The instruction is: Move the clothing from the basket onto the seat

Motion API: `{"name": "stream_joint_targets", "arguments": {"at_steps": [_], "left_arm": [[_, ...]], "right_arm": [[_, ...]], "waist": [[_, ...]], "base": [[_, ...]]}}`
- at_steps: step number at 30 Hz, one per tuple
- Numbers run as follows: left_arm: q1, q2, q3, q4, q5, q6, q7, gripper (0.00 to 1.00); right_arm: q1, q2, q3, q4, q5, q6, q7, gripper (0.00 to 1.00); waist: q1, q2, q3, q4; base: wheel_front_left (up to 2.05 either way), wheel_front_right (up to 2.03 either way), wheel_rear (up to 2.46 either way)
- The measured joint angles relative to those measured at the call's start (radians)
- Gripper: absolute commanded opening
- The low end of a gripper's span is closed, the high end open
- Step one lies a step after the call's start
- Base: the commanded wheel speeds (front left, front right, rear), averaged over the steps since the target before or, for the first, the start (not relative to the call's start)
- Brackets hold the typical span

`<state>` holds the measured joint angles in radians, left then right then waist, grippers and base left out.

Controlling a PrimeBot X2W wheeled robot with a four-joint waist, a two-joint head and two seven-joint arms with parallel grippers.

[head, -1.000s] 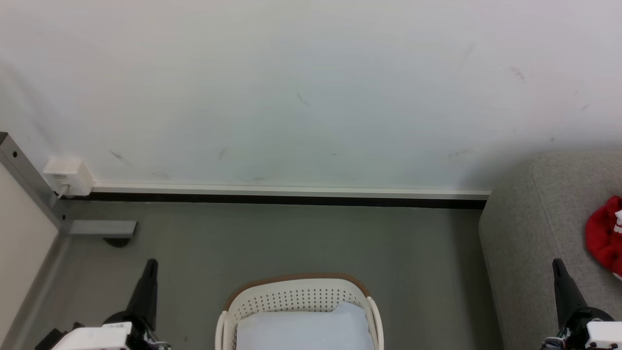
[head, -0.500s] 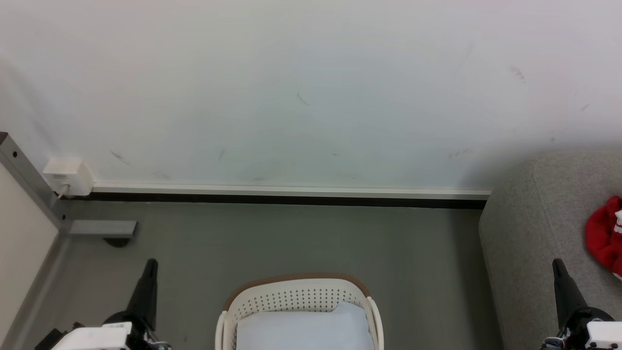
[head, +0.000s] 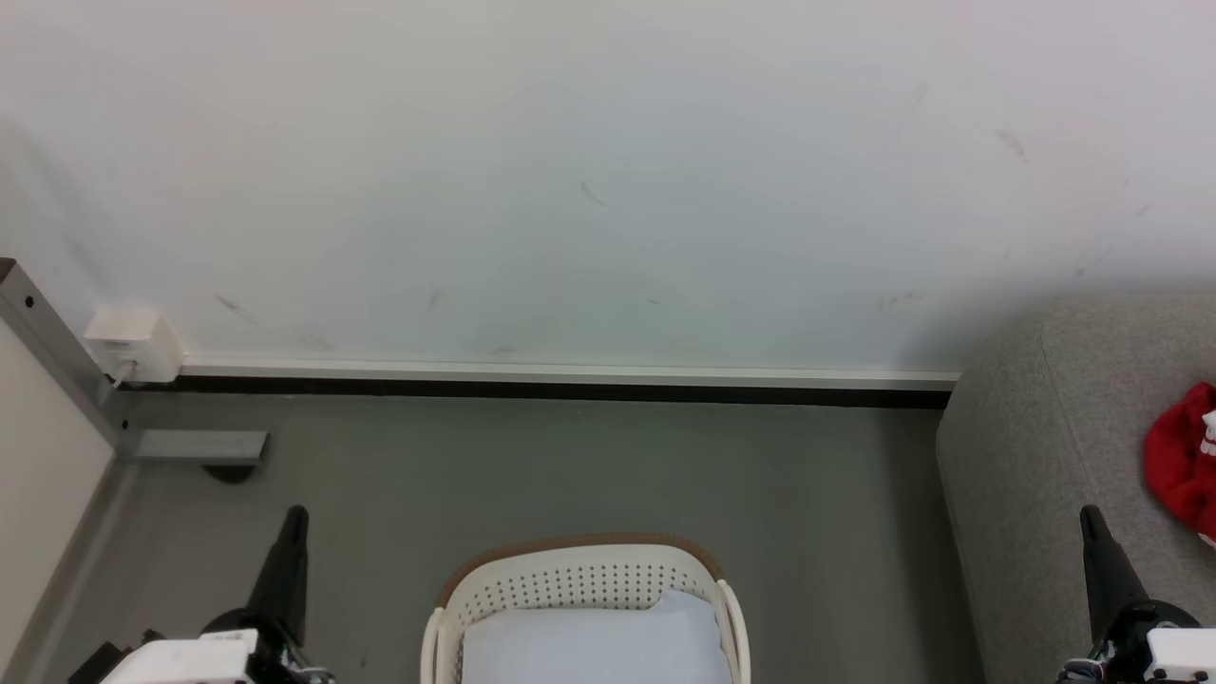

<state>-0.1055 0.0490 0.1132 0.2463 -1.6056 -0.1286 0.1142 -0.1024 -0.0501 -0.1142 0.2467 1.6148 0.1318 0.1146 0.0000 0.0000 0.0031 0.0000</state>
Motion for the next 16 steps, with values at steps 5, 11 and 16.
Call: {"name": "stream_joint_targets", "arguments": {"at_steps": [5,11,16], "left_arm": [[0.0,0.0,0.0,0.0,0.0,0.0,0.0,0.0],[0.0,0.0,0.0,0.0,0.0,0.0,0.0,0.0],[0.0,0.0,0.0,0.0,0.0,0.0,0.0,0.0]], "right_arm": [[0.0,0.0,0.0,0.0,0.0,0.0,0.0,0.0],[0.0,0.0,0.0,0.0,0.0,0.0,0.0,0.0],[0.0,0.0,0.0,0.0,0.0,0.0,0.0,0.0]], "waist": [[0.0,0.0,0.0,0.0],[0.0,0.0,0.0,0.0],[0.0,0.0,0.0,0.0]], "base": [[0.0,0.0,0.0],[0.0,0.0,0.0],[0.0,0.0,0.0]]}}
